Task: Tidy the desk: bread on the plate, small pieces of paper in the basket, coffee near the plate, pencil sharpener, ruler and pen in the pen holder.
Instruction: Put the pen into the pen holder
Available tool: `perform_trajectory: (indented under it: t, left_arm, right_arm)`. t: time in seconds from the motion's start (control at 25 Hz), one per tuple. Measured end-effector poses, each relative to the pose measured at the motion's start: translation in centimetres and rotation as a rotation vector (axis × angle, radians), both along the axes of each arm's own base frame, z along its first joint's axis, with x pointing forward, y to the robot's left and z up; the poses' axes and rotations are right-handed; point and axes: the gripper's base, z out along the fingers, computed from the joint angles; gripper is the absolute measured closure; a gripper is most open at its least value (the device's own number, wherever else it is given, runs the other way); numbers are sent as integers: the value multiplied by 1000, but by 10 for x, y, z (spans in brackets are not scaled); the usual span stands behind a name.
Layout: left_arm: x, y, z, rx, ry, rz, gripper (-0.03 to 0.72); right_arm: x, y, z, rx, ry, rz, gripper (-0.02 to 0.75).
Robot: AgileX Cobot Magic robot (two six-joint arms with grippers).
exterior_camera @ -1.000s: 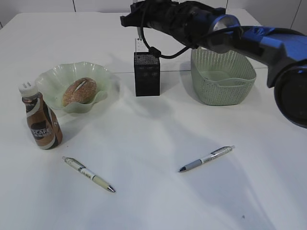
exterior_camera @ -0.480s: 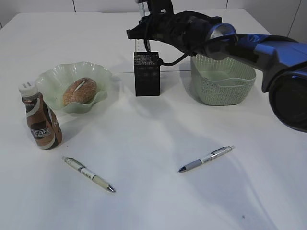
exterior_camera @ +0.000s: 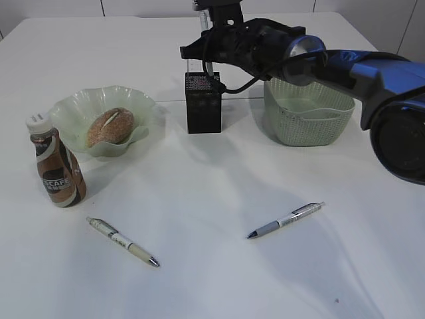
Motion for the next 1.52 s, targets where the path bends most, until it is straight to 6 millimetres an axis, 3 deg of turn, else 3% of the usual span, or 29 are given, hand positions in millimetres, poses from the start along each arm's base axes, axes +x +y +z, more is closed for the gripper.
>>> perform_trajectory:
  t: [0.28, 0.52, 1.0, 1.52]
  left_arm:
    - [0, 1, 0, 12, -5, 2, 413]
    - [0, 0, 1, 12, -7, 0, 413]
    - [1, 0, 1, 12, -12, -2, 413]
    - [1, -1, 2, 10, -28, -12, 413]
  right_arm:
    - [-3, 1, -5, 6, 58, -51, 626]
    - [-10, 17, -7, -6, 80, -40, 627]
    - [-11, 17, -20, -25, 114, -49, 627]
    - [-10, 19, -18, -44, 74, -10, 626]
